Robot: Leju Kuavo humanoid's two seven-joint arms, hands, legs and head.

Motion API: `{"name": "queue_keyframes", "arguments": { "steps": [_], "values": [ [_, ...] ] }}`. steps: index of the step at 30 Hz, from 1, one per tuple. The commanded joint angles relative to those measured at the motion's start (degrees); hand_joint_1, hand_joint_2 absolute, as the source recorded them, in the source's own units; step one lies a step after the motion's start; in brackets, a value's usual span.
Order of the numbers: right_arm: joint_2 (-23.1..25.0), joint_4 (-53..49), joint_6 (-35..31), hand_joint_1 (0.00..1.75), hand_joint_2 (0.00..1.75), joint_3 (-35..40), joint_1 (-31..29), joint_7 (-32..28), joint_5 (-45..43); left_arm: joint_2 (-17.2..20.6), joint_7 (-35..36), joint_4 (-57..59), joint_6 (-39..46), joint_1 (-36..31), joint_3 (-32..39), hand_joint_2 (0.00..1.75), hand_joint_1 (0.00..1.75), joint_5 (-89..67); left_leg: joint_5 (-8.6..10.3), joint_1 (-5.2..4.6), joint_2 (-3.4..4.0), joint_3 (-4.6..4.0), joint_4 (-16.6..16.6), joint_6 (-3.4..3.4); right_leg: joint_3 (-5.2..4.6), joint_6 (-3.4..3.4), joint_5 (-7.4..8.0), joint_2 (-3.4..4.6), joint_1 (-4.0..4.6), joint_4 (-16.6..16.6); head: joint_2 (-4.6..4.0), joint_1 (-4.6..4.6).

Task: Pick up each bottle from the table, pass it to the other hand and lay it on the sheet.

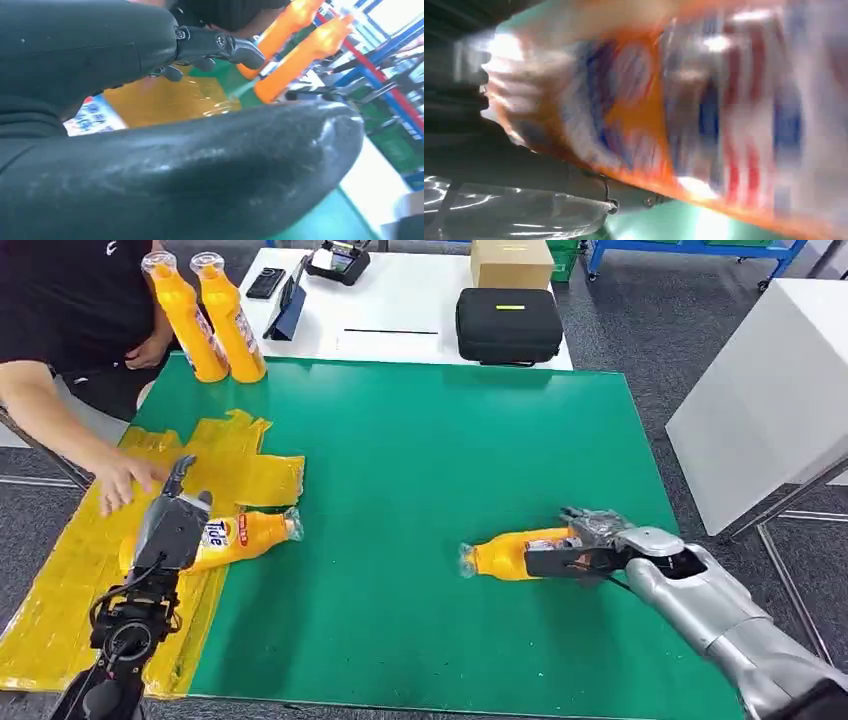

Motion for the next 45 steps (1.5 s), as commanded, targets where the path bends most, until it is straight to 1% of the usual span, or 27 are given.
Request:
{"name": "queue_keyframes", "arguments": {
  "steps": [1, 2, 5, 6, 7, 8, 9, 10, 11, 12, 13, 14, 15, 18, 19, 20, 22, 23, 26, 27, 30, 31, 33, 35, 40, 41, 45],
  "values": [
    [7.33, 15.11, 1.2, 1.75, 1.75, 8.29, -0.68, -3.01, -1.5, 1.41, -1.17, -2.19, -0.22, -3.71, -3.26, 0.0, 0.0, 5.79, -0.07, 0.15, -0.01, 0.3, -0.04, -0.01, 0.29, -0.27, -0.02, 0.04, 0.17, -0.14, 0.0, -0.04],
    [8.1, 16.14, 0.09, 1.75, 1.75, 8.3, -0.5, -3.2, -1.77, 1.48, -1.28, -1.97, -0.55, -4.24, -3.83, 0.0, 0.0, 6.69, -0.07, 0.17, 0.02, 0.42, -0.07, 0.0, 0.38, -0.38, -0.02, 0.08, 0.21, -0.16, 0.0, 0.02],
    [9.1, 16.82, -2.02, 1.75, 1.75, 7.49, -0.68, -2.45, -2.78, 1.52, -1.11, -1.19, -1.5, -5.0, -4.6, 0.0, 0.0, 9.18, -0.11, 0.22, 0.18, 0.62, -0.02, -0.08, 0.41, -0.25, -0.01, 0.22, 0.21, -0.16, 0.0, 0.0],
    [9.41, 16.55, -2.77, 1.75, 1.75, 6.67, -0.73, -1.81, -3.5, 1.28, -1.04, -0.77, -2.08, -5.17, -4.48, 0.0, 0.0, 10.69, -0.11, 0.24, 0.1, 0.72, -0.08, -0.13, 0.51, -0.42, 0.04, 0.2, 0.25, -0.22, 0.0, 0.04],
    [9.78, 15.57, -4.91, 1.75, 1.75, 5.43, -0.54, -1.1, -4.47, 1.35, -0.64, -0.37, -2.96, -5.27, -4.57, 0.0, 0.0, 13.12, -0.15, 0.23, 0.21, 0.84, -0.06, -0.16, 0.46, -0.32, -0.01, 0.28, 0.21, -0.18, 0.0, 0.02],
    [10.91, 14.06, -7.4, 1.75, 1.75, 2.64, -0.43, 0.13, -6.77, 1.54, -0.46, 0.14, -3.53, -5.37, -4.71, 0.0, 0.0, 15.35, -0.13, 0.22, 0.25, 0.91, -0.07, -0.15, 0.32, -0.46, 0.03, 0.32, 0.22, -0.17, 0.0, 0.0],
    [11.37, 13.43, -6.86, 1.75, 1.75, 2.36, -0.74, 1.02, -7.05, 1.69, -0.49, 0.34, -3.59, -5.39, -4.85, 0.0, 0.0, 15.58, -0.17, 0.23, 0.33, 1.02, -0.07, -0.18, 0.17, -0.54, -0.07, 0.37, 0.22, -0.18, 0.0, 0.04],
    [13.1, 8.72, -10.59, 1.75, 1.75, -3.43, 0.35, -0.66, -12.65, 1.35, -0.25, -0.24, -4.95, -4.38, -3.5, 0.0, 0.0, 20.22, -0.14, 0.2, 0.32, 1.04, -0.11, -0.19, 0.17, -0.58, -0.05, 0.38, 0.2, -0.18, 0.0, 0.0],
    [14.09, 6.04, -10.41, 1.75, 1.75, -5.74, 0.66, -0.47, -15.44, 1.28, -0.34, -0.55, -5.25, -3.82, -3.07, 0.0, 0.0, 21.63, -0.09, 0.2, 0.32, 1.01, -0.14, -0.18, 0.13, -0.7, 0.0, 0.4, 0.21, -0.2, 0.0, 0.02],
    [14.24, 3.41, -9.56, 1.75, 1.75, -6.0, 0.74, 1.52, -16.07, 1.64, -0.4, -0.97, -5.31, -3.38, -3.08, 0.0, 0.0, 21.89, -0.13, 0.19, 0.53, 1.03, -0.12, -0.18, 0.08, -0.6, 0.02, 0.58, 0.2, -0.17, 0.0, 0.0],
    [14.32, 2.63, -9.23, 1.75, 1.75, -6.01, 0.78, 2.3, -16.2, 1.69, -0.42, -1.09, -5.31, -3.24, -3.06, 0.0, 0.0, 21.98, -0.04, 0.17, 0.69, 0.94, -0.23, -0.21, 0.51, -0.55, 0.29, 0.7, 0.18, -0.23, 0.0, 0.0],
    [14.32, 2.63, -9.23, 1.75, 1.75, -6.01, 0.78, 2.3, -16.2, 1.69, -0.42, -1.09, -5.31, -3.24, -3.06, 0.0, 0.0, 21.98, 0.01, 0.19, 0.69, 0.84, -0.07, -0.2, 0.52, -0.37, 0.3, 0.72, 0.2, -0.06, 0.0, 0.0],
    [14.12, 2.58, -9.28, 1.75, 1.75, -6.01, 0.92, 2.26, -16.18, 1.7, -0.42, -1.11, -5.31, -3.22, -3.07, 0.0, 0.0, 21.98, 0.04, 0.17, 0.64, 0.81, -0.08, -0.2, 0.43, -0.59, 0.37, 0.69, 0.19, 0.0, 0.0, 0.0],
    [13.68, 2.6, -9.34, 1.75, 1.75, -6.03, 1.36, 2.23, -16.18, 1.66, -0.42, -1.19, -5.32, -3.3, -3.1, 0.0, 0.0, 21.98, 0.09, 0.18, 0.54, 0.67, -0.05, -0.2, 0.3, -0.49, 0.33, 0.61, 0.19, 0.02, 0.0, -0.04],
    [14.69, 1.0, -10.71, 1.75, 1.75, -9.47, 2.32, -1.5, -20.52, 1.07, -0.37, -1.52, -6.01, -2.85, -2.02, 0.0, 0.0, 24.99, 0.13, 0.2, 0.49, 0.61, -0.02, -0.17, 0.27, -0.45, 0.33, 0.56, 0.21, 0.0, 0.0, 0.0],
    [16.05, -1.42, -11.14, 1.75, 1.75, -12.09, 2.88, -3.47, -24.49, 0.6, -0.18, -1.67, -6.92, -2.13, -1.12, 1.75, 0.0, 28.08, 0.13, 0.17, 0.36, 0.56, -0.01, -0.13, 0.26, -0.55, 0.28, 0.46, 0.18, 0.03, 0.0, -0.02],
    [19.47, -10.3, -9.86, 1.75, 1.75, -16.0, 4.98, -3.8, -34.9, 0.06, -0.82, -1.81, -8.37, -1.05, -0.19, 1.75, 0.0, 33.81, 0.18, 0.15, 0.47, 0.39, -0.04, -0.13, 0.17, -0.39, 0.36, 0.47, 0.15, 0.0, 0.0, 0.0],
    [21.06, -13.2, -10.81, 1.75, 1.75, -16.07, 5.55, -3.36, -36.92, -0.32, -1.0, -1.39, -8.48, -1.31, -0.23, 1.75, 0.0, 35.06, 0.09, 0.14, 0.63, 0.41, 0.0, -0.11, 0.14, -0.56, 0.33, 0.69, 0.15, 0.06, 0.0, 0.02],
    [26.02, -16.03, -13.79, 1.75, 1.75, -12.33, 5.42, -0.02, -39.41, -2.39, -0.88, 0.79, -8.93, -3.82, -1.84, 1.75, 0.0, 38.57, 0.11, 0.11, 0.57, 0.2, 0.01, -0.15, -0.06, -0.56, 0.33, 0.74, 0.14, 0.15, 0.0, 0.02],
    [28.14, -15.75, -15.05, 1.75, 1.75, -12.06, 5.72, 0.8, -39.61, -3.79, -0.92, 1.61, -9.08, -5.17, -3.11, 1.75, 0.0, 38.99, 0.1, 0.15, 0.68, 0.17, 0.01, -0.18, -0.16, -0.61, 0.34, 0.81, 0.18, 0.16, 0.0, -0.02],
    [31.28, -14.04, -17.8, 1.75, 1.75, -12.23, 6.0, 1.7, -39.36, -6.69, -1.47, 2.4, -7.97, -8.26, -7.09, 1.75, 0.0, 37.26, 0.24, 0.19, 0.26, 0.1, -0.01, -0.17, -0.22, -0.52, 0.28, 0.31, 0.19, 0.09, 0.0, -0.02],
    [32.55, -12.33, -18.71, 1.75, 1.75, -13.15, 5.55, 1.67, -39.82, -7.75, -1.66, 2.67, -7.29, -9.82, -9.28, 1.75, 0.0, 36.14, 0.21, 0.24, 0.23, 0.13, 0.04, -0.17, -0.22, -0.65, 0.23, 0.28, 0.25, 0.13, 0.0, 0.0],
    [34.16, -9.27, -19.3, 1.75, 1.75, -13.7, 4.11, 1.24, -39.81, -9.28, -1.75, 2.82, -5.91, -11.55, -11.9, 1.75, 0.0, 35.25, 0.23, 0.21, 0.14, 0.04, 0.08, -0.14, -0.22, -0.59, 0.22, 0.16, 0.23, 0.14, 0.0, 0.02],
    [35.33, -6.48, -19.68, 1.75, 1.75, -13.76, 2.76, 0.97, -39.19, -9.99, -1.88, 3.09, -4.92, -12.41, -13.76, 1.75, 0.0, 34.05, 0.3, 0.18, 0.32, -0.13, 0.02, -0.16, -0.39, -0.38, 0.35, 0.31, 0.16, 0.07, 0.0, 0.0],
    [37.87, -0.22, -19.33, 1.75, 1.75, -12.64, 0.09, 0.85, -36.51, -10.7, -3.0, 2.12, -2.85, -12.74, -16.52, 1.75, 0.0, 31.26, 0.26, 0.09, 0.25, -0.06, 0.04, -0.14, -0.3, -0.5, 0.34, 0.35, 0.11, 0.11, 0.0, 0.0],
    [38.24, 0.42, -19.29, 1.75, 1.75, -12.48, -0.22, 0.76, -36.11, -10.73, -3.28, 1.7, -2.42, -12.63, -16.74, 1.75, 0.0, 30.72, 0.31, 0.09, 0.28, -0.13, -0.01, -0.16, -0.35, -0.36, 0.4, 0.35, 0.1, 0.05, 0.0, 0.0],
    [39.48, 1.8, -19.2, 1.75, 1.75, -12.02, -1.29, 0.71, -35.3, -11.23, -3.17, 0.56, -2.27, -12.59, -17.15, 1.75, 0.0, 30.32, 0.23, 0.11, 0.33, -0.04, 0.05, -0.13, -0.31, -0.49, 0.33, 0.43, 0.13, 0.12, 0.0, -0.02]
  ]
}}
